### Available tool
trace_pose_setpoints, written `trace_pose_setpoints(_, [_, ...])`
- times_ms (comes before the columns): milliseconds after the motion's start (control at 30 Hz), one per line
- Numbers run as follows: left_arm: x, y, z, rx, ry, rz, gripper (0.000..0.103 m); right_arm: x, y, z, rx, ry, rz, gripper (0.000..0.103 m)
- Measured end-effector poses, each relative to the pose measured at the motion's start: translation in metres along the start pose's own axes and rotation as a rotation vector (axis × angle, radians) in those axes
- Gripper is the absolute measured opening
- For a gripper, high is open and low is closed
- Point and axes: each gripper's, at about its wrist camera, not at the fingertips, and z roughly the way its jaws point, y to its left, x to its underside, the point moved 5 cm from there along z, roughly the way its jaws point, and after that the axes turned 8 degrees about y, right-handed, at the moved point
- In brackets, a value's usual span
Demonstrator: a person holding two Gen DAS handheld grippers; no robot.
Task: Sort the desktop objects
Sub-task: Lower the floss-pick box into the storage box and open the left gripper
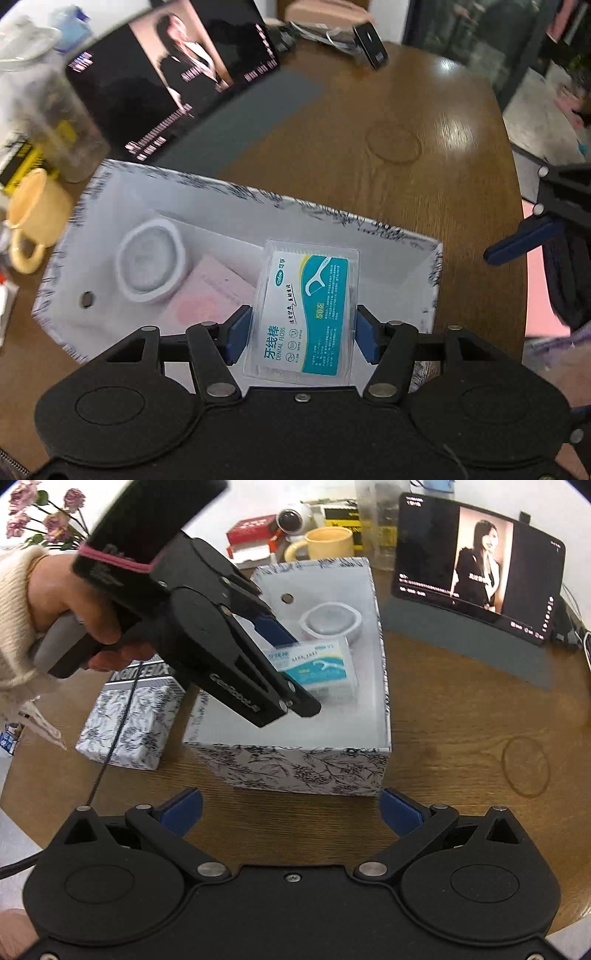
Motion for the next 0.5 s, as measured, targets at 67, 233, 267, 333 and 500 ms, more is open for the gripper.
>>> trace_pose_setpoints(67, [-0.001,0.002,0.012,0.015,0.022,0.006,0.058,0.0,-0.002,0.005,0.007,0.01,0.014,0.103])
trace_pose_setpoints(233, [-0.003,0.007,0.038,0.045,0.074,0.003,0.058,-0.001,-0.007,0.015,-0.005,0.04,0.067,0.103])
trace_pose_setpoints(267, [-0.003,0.008,0.042,0.051,0.082,0.007,0.058,-0.002,-0.008,0.016,-0.009,0.046,0.075,0.103])
trace_pose_setpoints(333, [-0.002,0.008,0.048,0.063,0.093,0.014,0.058,-0.002,-0.007,0.019,-0.011,0.055,0.074,0.103])
trace_pose_setpoints(500, [0.0,0.007,0.059,0.08,0.109,0.029,0.058,-0.004,-0.007,0.023,-0.016,0.067,0.07,0.103])
